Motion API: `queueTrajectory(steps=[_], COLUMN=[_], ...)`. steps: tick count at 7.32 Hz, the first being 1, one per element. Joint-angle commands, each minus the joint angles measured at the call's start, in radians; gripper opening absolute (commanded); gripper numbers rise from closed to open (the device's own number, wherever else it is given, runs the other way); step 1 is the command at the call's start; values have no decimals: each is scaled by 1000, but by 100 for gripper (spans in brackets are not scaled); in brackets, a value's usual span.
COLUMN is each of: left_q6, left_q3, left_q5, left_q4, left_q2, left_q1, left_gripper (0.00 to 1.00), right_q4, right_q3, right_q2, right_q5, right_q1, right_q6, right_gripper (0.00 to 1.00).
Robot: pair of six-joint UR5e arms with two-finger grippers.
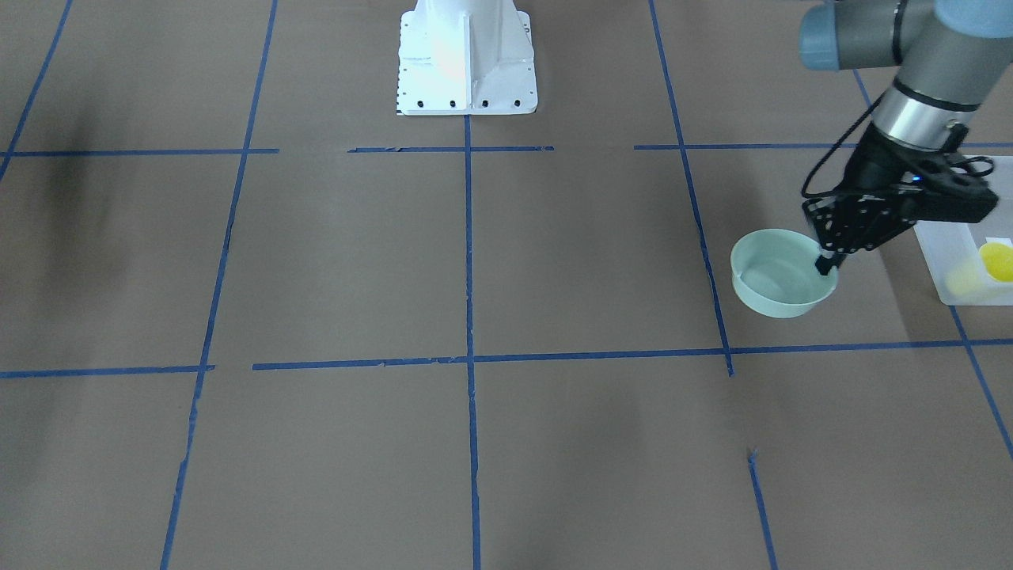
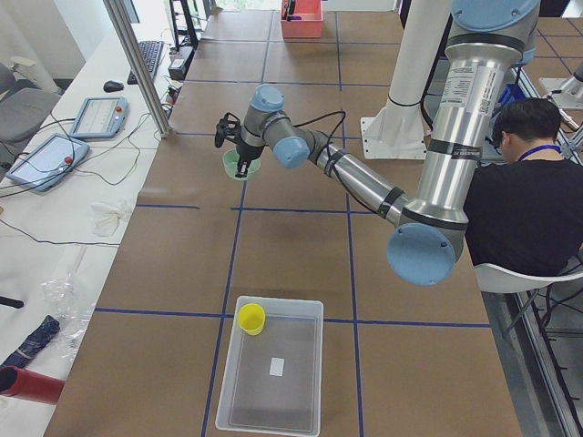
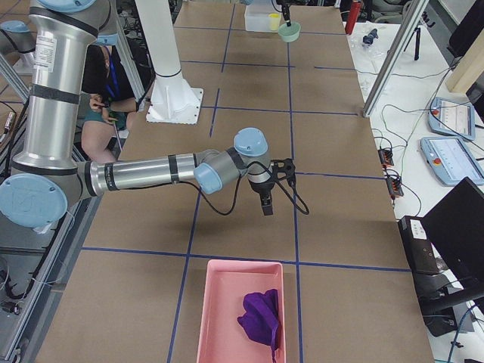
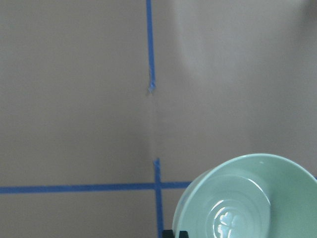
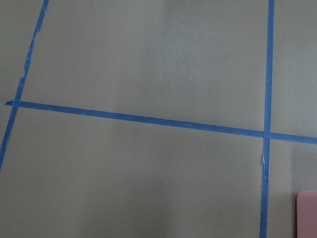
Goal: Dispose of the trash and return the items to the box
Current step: 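Lift the green bowl with the left gripper and place it in the clear bin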
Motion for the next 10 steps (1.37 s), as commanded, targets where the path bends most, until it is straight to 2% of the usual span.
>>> queueTrajectory(steps=[1,2,4,5,6,8,10], left_q6=[434,615,726,798,937,1005,995], left_q3=[62,105,232,309,402,492,614], left_q5=[-82,-137,-162,-246,-282,-285,-284], left_q4=[38,39,34,25,14,-27,-210], left_q2=[54,113,178,210,215,267,334], left_q1=[-226,-325,-488,-531,-571,-599,-598], left_gripper=[0,0,0,0,0,0,0], right_q4=[0,0,2,2,2,2,2], right_q3=[0,0,0,0,0,0,0], right_q2=[-1,-1,-1,-1,1,2,2], right_q5=[0,0,0,0,0,0,0], right_q1=[0,0,0,0,0,0,-2], right_q6=[2,2,2,2,2,3,2], right_gripper=[100,100,100,100,100,100,100])
